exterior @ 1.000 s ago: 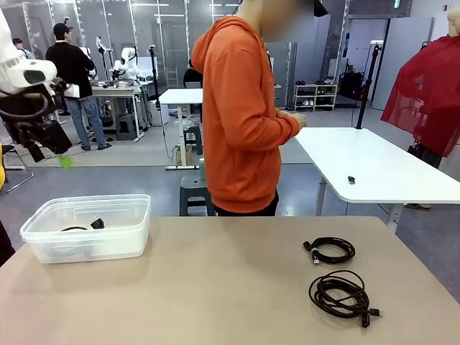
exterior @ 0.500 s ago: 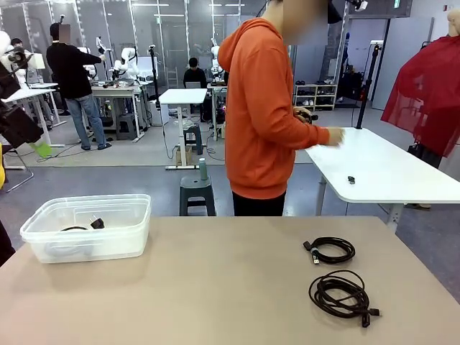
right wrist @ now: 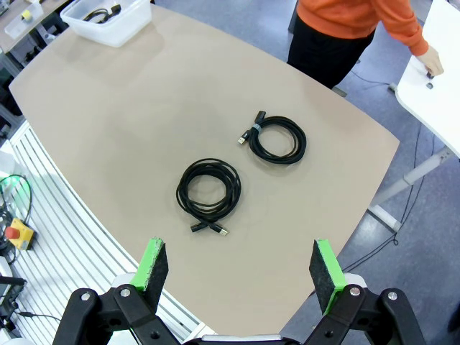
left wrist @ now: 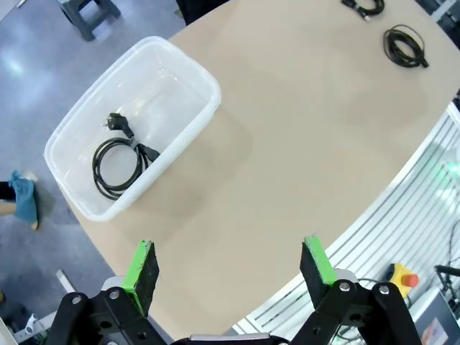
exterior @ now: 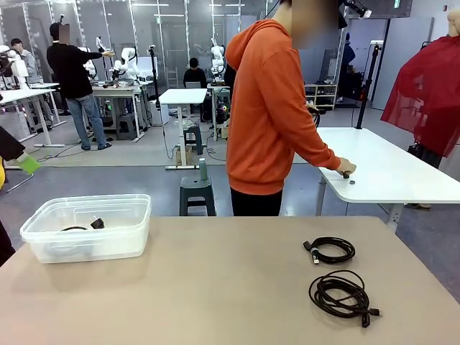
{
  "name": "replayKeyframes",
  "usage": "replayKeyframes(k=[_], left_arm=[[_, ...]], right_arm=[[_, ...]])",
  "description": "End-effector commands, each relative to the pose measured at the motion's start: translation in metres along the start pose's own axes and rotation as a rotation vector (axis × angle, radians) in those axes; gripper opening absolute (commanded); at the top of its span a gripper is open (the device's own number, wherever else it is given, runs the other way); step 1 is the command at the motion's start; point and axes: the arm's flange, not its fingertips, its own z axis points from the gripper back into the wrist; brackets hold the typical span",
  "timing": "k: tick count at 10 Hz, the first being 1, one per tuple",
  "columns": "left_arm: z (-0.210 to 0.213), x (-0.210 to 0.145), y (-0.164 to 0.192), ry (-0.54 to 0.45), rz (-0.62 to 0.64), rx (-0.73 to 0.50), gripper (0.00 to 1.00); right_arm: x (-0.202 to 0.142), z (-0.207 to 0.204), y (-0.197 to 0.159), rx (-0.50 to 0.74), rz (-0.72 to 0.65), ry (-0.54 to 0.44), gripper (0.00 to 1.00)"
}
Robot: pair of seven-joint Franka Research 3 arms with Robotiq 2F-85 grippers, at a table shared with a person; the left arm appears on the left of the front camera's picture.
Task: Organize and store the cables.
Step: Place the Power Cable into the Organizing box.
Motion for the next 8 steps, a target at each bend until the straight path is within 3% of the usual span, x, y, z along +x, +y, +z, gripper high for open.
replayKeyframes(k=[1,6,8], left_arm=[[0.000,-0.011,-0.003,-0.026,-0.051,-0.032,1.00],[-0.020,0.021,0.007,-0.058,-0.091,-0.085,1.00],[-0.021,0.012,0.000,-0.024,-0.068,-0.056,1.00]], right_arm=[[0.000,0.000,0.001,0.001,0.004,-0.007,1.00],[0.000,0.000,0.001,0.001,0.004,-0.007,1.00],[0.000,0.000,0.001,0.001,0.004,-0.007,1.00]])
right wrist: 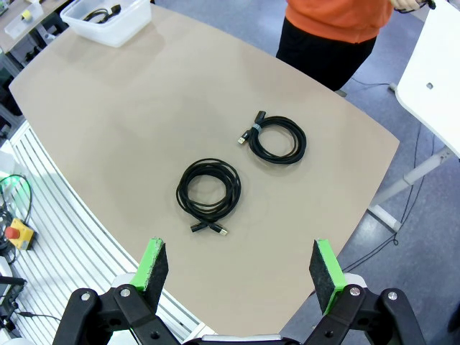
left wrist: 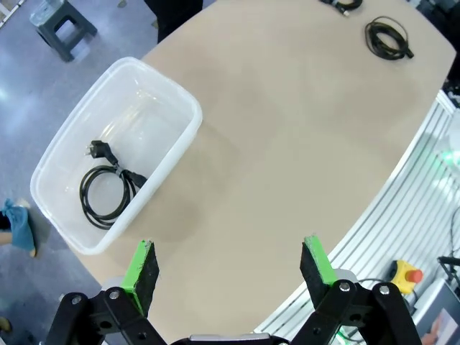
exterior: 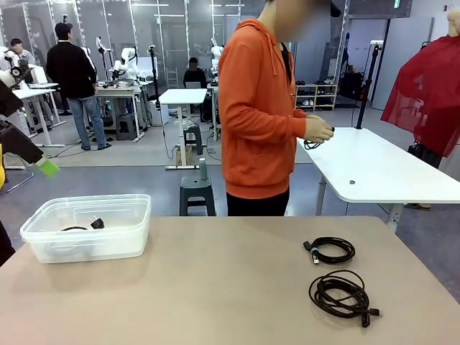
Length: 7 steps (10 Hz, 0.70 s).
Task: Organize and store the cables.
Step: Place the Power Cable into the Organizing box.
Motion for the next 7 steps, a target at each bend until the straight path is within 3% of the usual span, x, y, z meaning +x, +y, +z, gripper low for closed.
replayKeyframes(k=[1,7], left_arm=[[0.0048,-0.0060,-0.0027,-0.009,0.012,0.004,1.00],[0.0048,-0.0060,-0.0027,-0.009,0.012,0.004,1.00]], right_arm=[[-0.0004,-0.0001,0.0008,0.001,0.004,-0.007,1.00],[-0.0004,-0.0001,0.0008,0.001,0.004,-0.007,1.00]])
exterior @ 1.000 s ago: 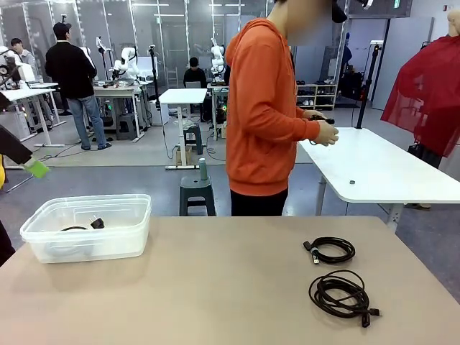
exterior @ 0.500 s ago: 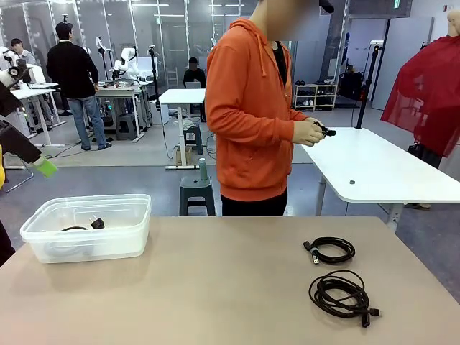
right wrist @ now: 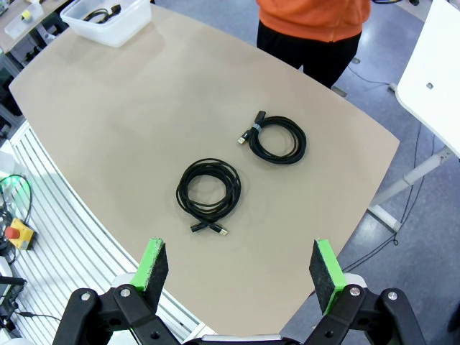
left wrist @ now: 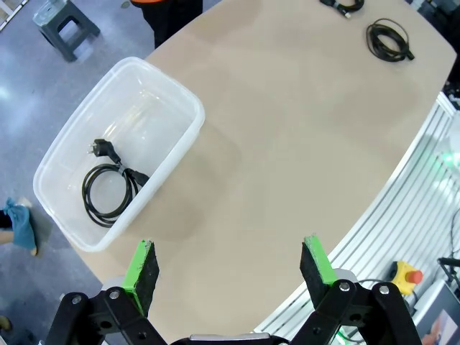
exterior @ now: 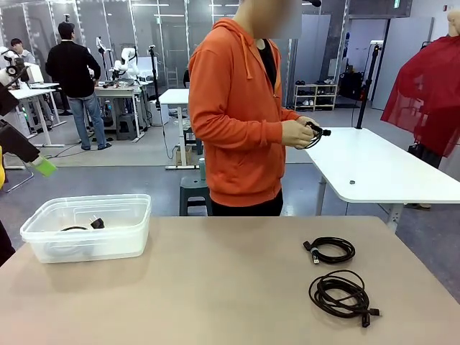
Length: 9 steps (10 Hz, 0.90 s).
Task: Organize and store the cables.
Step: Place the Power Cable into the Organizing box.
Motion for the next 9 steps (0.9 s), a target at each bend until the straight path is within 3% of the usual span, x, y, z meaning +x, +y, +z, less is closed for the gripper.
replayKeyframes(k=[1,9], left_arm=[[-0.0001,-0.0029,-0.0027,-0.002,0.007,-0.003,1.00],[-0.0001,-0.0029,-0.0027,-0.002,0.007,-0.003,1.00]], right_arm=[[-0.0004,-0.0001,0.0008,0.001,0.004,-0.007,1.00],[-0.0004,-0.0001,0.0008,0.001,0.004,-0.007,1.00]])
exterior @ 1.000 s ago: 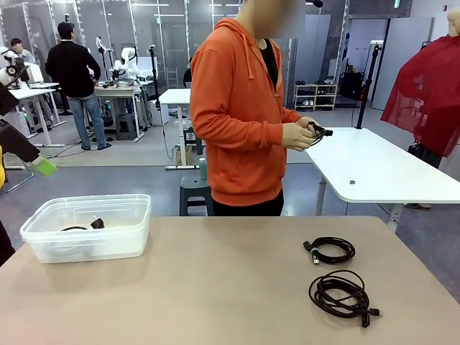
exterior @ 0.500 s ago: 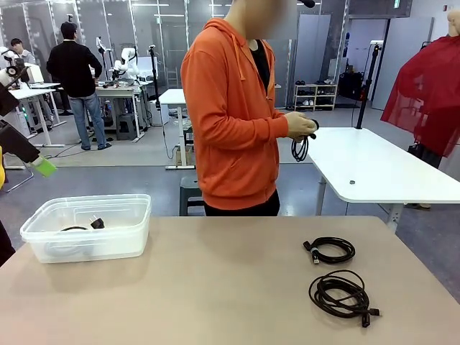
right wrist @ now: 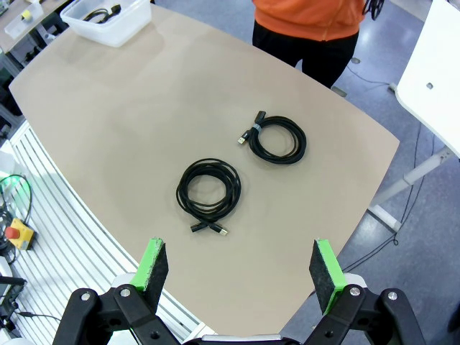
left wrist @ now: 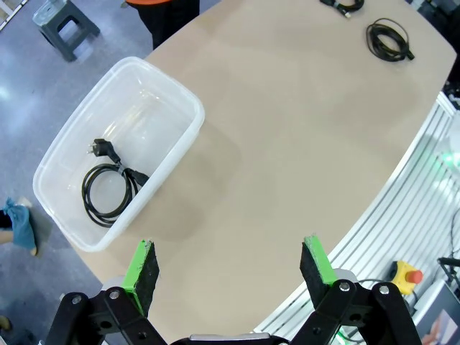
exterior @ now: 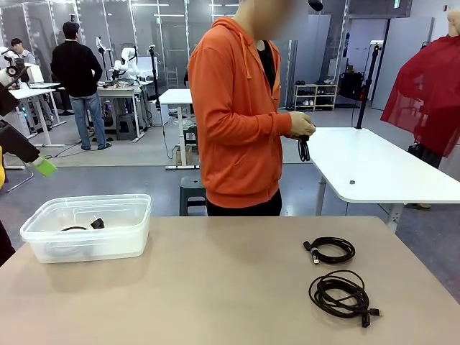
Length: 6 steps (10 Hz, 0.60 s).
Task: Organize and store the cables.
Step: Place the Power Cable into the Organizing box.
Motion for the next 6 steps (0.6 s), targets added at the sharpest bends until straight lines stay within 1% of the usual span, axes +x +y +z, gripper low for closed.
replayKeyframes(k=[1,6], left_arm=[[0.0002,-0.0028,-0.0026,-0.003,0.006,-0.002,1.00],[0.0002,-0.0028,-0.0026,-0.003,0.006,-0.002,1.00]], right_arm=[[-0.0004,-0.0001,0.0008,0.001,0.004,-0.007,1.00],[-0.0004,-0.0001,0.0008,0.001,0.004,-0.007,1.00]])
